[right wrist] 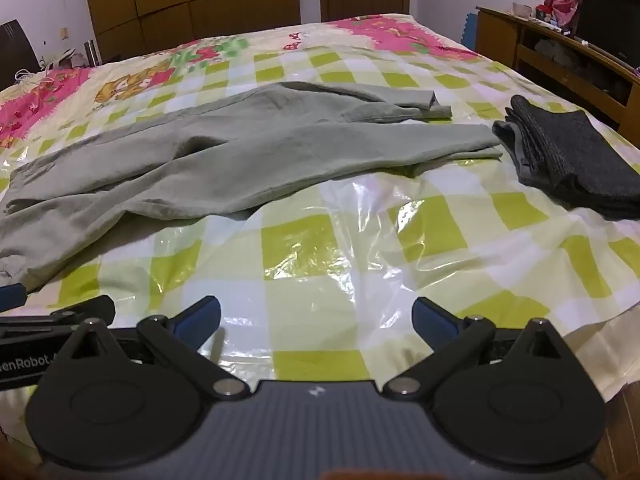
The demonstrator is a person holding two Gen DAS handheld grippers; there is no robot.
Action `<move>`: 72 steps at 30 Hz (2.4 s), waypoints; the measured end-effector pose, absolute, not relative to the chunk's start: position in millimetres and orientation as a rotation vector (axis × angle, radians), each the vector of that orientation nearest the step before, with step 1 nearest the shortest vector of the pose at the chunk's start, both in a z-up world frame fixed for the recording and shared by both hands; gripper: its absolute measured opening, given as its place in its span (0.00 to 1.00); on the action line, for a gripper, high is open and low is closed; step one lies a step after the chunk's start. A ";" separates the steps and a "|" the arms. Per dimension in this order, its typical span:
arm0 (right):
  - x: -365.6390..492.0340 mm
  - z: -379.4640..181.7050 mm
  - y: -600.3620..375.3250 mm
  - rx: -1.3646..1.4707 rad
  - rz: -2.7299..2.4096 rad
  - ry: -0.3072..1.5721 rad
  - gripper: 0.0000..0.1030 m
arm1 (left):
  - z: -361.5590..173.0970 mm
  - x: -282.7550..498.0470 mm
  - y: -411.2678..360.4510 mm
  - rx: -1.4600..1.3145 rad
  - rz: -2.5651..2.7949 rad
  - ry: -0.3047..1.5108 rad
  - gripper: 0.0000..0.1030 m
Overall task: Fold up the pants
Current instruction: 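Move both grippers toward the waistband of the grey-green trousers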
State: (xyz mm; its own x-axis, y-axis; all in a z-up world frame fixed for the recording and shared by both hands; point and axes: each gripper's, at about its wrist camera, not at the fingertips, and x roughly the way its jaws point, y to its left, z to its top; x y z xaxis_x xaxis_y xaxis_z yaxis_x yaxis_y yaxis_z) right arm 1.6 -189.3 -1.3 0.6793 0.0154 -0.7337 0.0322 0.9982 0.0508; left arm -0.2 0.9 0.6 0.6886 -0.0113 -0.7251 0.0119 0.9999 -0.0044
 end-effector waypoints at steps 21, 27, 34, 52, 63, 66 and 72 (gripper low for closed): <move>5.1 -7.9 -188.4 0.043 -0.020 0.857 0.98 | -4.0 -0.1 -3.7 0.027 0.002 0.817 1.00; 5.2 -6.5 -188.0 0.039 -0.020 0.855 0.98 | -3.2 -1.4 -4.8 0.035 0.005 0.811 1.00; 3.7 -4.0 -184.7 0.022 -0.018 0.848 0.98 | -2.2 -2.9 -1.7 0.024 0.012 0.806 1.00; 17.2 -9.4 -171.1 0.005 0.011 0.870 0.98 | -4.7 2.0 10.1 0.005 0.040 0.813 1.00; 21.8 -10.7 -165.6 -0.006 0.015 0.879 0.98 | -7.0 4.4 15.8 -0.014 0.048 0.823 1.00; 22.6 -10.0 -164.6 -0.007 0.018 0.877 0.98 | -6.0 4.5 16.5 -0.014 0.049 0.821 1.00; 25.4 -8.0 -159.6 -0.008 0.033 0.872 0.98 | -2.7 4.6 23.2 -0.014 0.055 0.808 1.00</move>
